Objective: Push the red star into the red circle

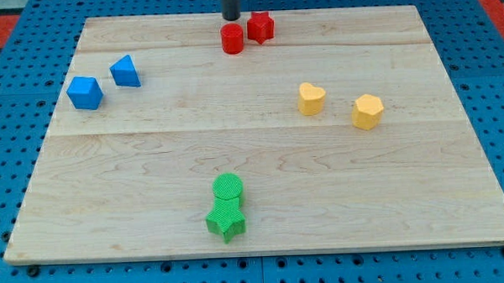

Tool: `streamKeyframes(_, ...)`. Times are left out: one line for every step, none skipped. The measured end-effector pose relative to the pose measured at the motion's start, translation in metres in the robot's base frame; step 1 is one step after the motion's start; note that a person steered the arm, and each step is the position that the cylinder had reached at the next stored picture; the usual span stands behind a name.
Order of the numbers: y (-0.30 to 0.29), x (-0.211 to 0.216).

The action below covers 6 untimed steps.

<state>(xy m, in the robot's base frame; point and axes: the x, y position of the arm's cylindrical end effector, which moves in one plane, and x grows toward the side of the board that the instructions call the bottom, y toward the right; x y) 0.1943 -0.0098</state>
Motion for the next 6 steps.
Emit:
streamKeyframes(0.097,0.003)
streamKeyframes(0.108,0.029)
streamKeyframes(0.066,0.054)
streamKeyframes(0.027,0.053)
streamKeyframes(0.079,0.051)
streamKeyframes(0.127,0.056)
